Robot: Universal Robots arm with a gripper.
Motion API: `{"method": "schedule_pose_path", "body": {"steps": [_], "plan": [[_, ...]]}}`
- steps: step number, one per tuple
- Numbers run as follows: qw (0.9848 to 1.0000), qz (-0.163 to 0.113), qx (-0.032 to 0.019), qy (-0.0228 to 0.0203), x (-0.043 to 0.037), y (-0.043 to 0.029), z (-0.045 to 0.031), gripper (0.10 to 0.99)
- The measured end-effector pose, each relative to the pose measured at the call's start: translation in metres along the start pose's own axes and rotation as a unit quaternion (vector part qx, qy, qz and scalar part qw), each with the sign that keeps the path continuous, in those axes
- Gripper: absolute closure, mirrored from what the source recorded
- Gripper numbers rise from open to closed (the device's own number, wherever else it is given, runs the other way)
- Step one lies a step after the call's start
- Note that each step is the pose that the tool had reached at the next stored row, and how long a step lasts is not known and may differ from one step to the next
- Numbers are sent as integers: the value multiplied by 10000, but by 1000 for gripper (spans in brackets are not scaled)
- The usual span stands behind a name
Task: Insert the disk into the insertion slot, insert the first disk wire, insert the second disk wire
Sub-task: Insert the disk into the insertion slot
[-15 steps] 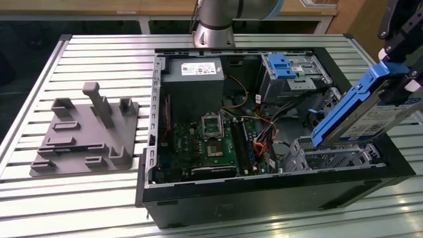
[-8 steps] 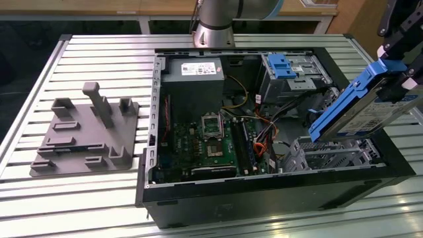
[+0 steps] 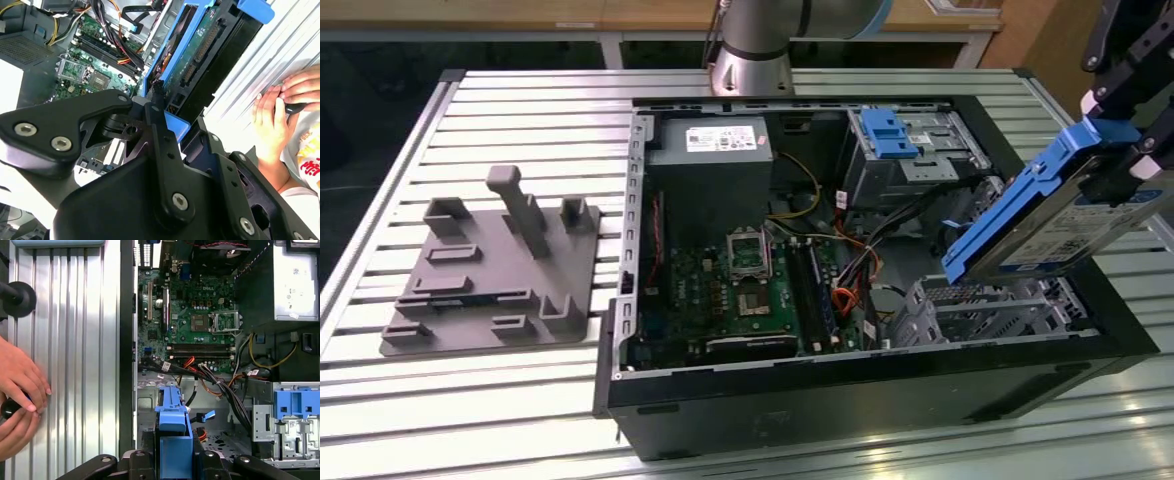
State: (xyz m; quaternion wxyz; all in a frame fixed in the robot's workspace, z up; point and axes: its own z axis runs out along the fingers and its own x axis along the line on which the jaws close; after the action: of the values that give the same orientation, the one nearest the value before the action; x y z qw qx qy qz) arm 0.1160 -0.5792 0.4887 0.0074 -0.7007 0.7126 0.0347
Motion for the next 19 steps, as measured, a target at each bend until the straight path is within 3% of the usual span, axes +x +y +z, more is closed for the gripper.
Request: {"method": "schedule_pose_path", "body": {"steps": [9, 19], "plan": [[9999, -7, 115, -2, 1, 27, 1, 722], [9999, -7, 124, -2, -17, 29, 3, 722]]}}
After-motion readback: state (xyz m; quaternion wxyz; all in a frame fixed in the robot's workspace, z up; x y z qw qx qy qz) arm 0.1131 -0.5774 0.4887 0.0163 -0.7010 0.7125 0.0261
